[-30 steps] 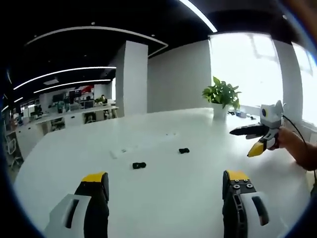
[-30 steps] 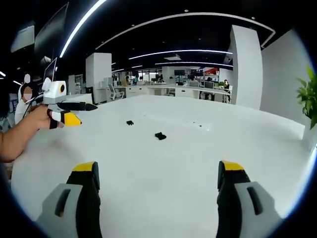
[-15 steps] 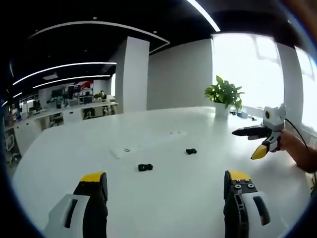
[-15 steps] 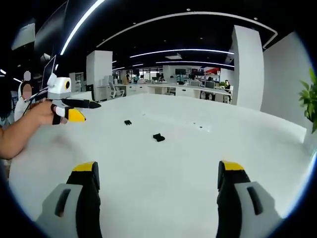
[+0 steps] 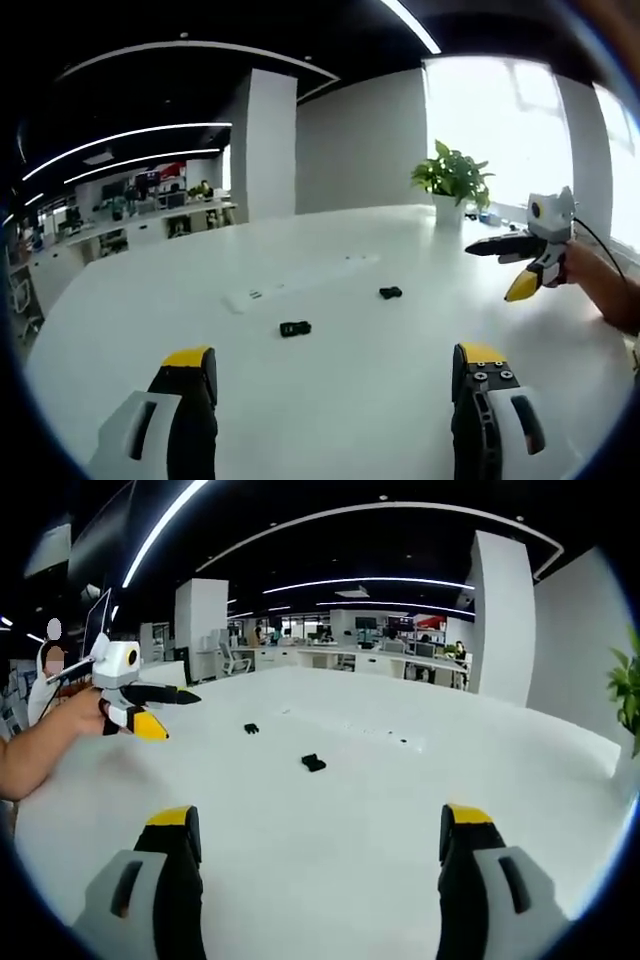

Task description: Snap the two parts of the plastic buckle together until the buckle closes and remains connected.

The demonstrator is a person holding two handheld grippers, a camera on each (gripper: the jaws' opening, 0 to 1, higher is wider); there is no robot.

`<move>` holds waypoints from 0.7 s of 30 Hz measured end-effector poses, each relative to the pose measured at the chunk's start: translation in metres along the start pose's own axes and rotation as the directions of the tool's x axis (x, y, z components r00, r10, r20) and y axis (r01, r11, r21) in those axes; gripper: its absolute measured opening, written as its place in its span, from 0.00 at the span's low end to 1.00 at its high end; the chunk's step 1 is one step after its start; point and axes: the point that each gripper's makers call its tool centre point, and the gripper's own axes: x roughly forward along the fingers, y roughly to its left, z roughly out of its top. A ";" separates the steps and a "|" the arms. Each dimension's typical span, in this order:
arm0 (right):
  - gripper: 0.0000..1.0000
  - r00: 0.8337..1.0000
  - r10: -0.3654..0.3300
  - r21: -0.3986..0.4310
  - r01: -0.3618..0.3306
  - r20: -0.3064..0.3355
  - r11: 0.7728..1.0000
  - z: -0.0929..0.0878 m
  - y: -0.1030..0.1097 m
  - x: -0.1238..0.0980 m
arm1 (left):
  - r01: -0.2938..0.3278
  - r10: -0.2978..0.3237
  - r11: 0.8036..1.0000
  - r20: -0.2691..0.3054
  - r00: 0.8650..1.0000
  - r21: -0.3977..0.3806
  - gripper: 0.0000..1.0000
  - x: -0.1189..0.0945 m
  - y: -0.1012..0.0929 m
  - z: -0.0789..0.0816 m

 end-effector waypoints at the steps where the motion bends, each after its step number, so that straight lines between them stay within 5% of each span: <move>1: 1.00 1.000 0.002 -0.004 -0.002 -0.002 1.000 0.001 0.001 0.001 | -0.004 0.004 1.000 0.005 1.000 -0.006 0.99 0.001 0.001 0.001; 21: 1.00 1.000 0.015 -0.025 -0.015 -0.018 1.000 0.007 -0.006 0.025 | 0.025 -0.025 1.000 -0.010 1.000 0.009 0.98 0.018 0.008 0.004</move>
